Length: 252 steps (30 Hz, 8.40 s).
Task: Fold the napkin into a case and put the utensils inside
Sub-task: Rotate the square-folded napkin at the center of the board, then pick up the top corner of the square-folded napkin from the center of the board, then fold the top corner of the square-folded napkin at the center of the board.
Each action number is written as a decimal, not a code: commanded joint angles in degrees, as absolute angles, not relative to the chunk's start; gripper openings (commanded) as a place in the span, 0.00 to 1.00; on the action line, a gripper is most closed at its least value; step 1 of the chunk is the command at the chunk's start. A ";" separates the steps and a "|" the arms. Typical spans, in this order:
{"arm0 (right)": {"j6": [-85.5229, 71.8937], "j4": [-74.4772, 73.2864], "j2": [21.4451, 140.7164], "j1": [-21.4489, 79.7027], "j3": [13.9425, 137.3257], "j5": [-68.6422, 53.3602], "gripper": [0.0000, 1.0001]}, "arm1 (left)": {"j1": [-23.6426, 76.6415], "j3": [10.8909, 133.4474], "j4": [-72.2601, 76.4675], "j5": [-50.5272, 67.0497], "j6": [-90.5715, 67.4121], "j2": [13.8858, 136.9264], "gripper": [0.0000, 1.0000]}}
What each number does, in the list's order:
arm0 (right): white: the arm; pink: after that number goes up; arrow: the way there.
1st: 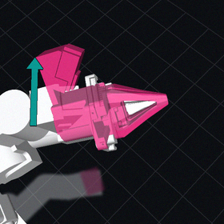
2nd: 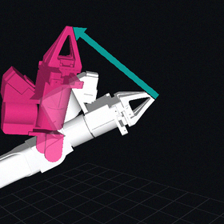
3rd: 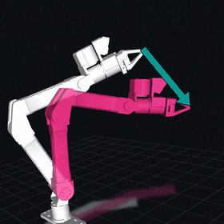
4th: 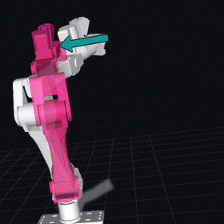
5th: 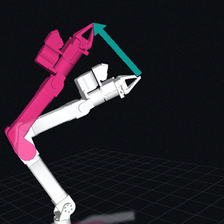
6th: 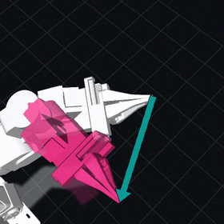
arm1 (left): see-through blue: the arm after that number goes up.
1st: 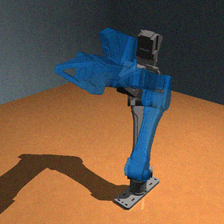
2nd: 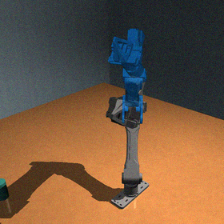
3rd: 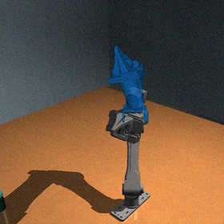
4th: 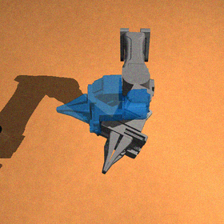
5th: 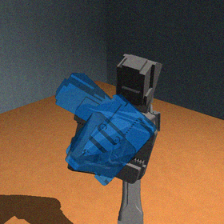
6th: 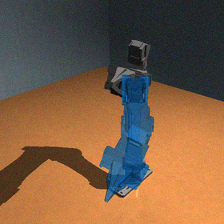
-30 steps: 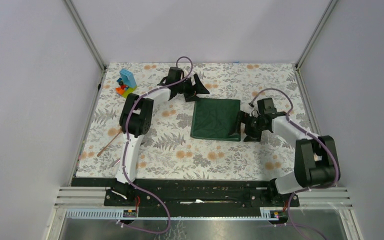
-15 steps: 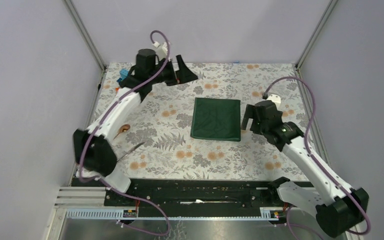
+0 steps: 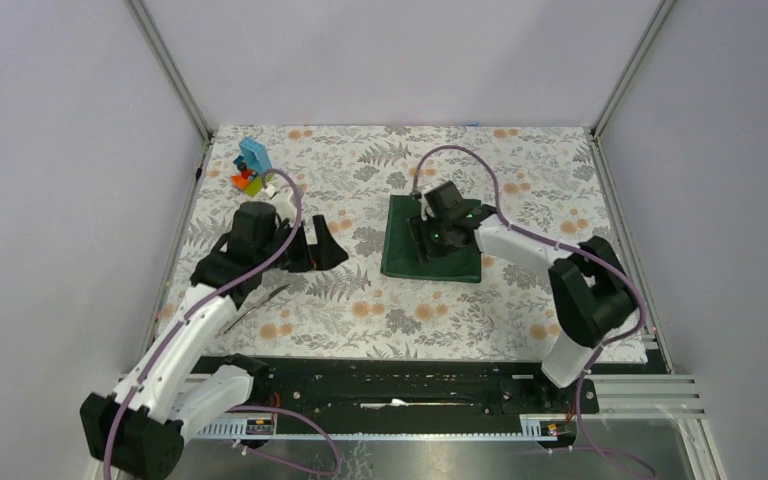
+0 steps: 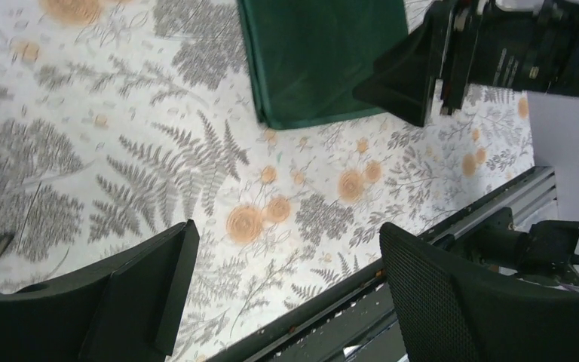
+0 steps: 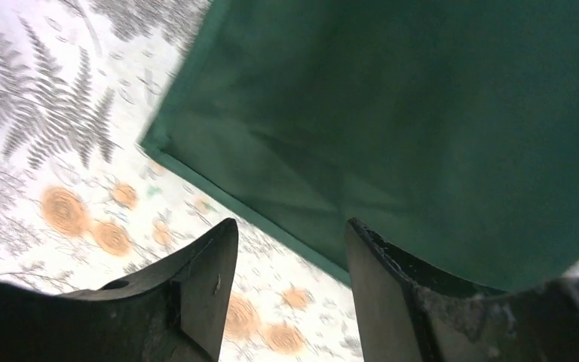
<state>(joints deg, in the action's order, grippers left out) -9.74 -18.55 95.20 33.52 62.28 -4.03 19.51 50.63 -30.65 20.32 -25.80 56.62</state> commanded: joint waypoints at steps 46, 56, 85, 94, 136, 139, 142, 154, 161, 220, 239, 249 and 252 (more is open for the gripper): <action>-31.19 -29.15 88.91 24.67 43.89 1.91 0.07 | 19.42 40.45 -14.84 29.16 -40.68 55.04 0.96; -18.76 -29.47 97.34 17.73 57.48 -2.66 0.08 | 19.69 43.08 -17.83 30.26 -39.16 53.76 0.96; -22.53 -15.83 81.04 -4.28 38.68 -20.62 0.47 | 37.35 65.31 -9.46 14.83 -34.21 109.21 0.64; -22.34 -15.14 82.62 -4.38 38.71 -20.76 0.42 | 37.34 61.52 -7.71 17.60 -35.39 108.03 0.52; -21.63 -13.78 83.24 -4.39 38.77 -23.72 0.31 | 37.35 54.67 -4.04 17.58 -36.13 106.61 0.16; -21.73 -13.31 83.67 -4.39 38.68 -24.42 0.32 | 37.35 54.60 -4.04 17.67 -36.11 106.48 0.15; -21.71 -13.40 82.73 -4.39 38.83 -24.33 0.31 | 37.31 54.45 -3.97 17.68 -36.12 106.39 0.15; -21.25 -15.30 80.93 -4.39 39.72 -23.41 0.29 | 37.35 54.62 -3.96 18.09 -36.13 106.49 0.13; -21.62 -13.91 82.62 -4.39 39.51 -23.82 0.26 | 37.31 54.31 -3.96 18.98 -36.25 105.74 0.15; -32.69 -1.64 114.73 15.44 76.76 -34.66 0.00 | 38.92 51.15 1.95 18.93 -41.31 107.16 0.23; -34.65 -0.54 125.20 15.56 86.43 -37.41 0.00 | 37.81 49.98 1.42 21.72 -43.51 99.76 0.50; -35.51 1.91 125.18 15.56 87.12 -37.83 0.00 | 35.77 51.17 5.74 23.03 -45.75 102.16 0.54; -35.74 1.99 125.65 15.54 87.76 -37.86 0.00 | 35.68 52.11 5.93 23.01 -45.35 103.78 0.54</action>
<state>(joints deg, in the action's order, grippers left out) -35.03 0.23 125.14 15.27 84.55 -36.32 35.97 50.26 4.01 23.22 -45.91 101.60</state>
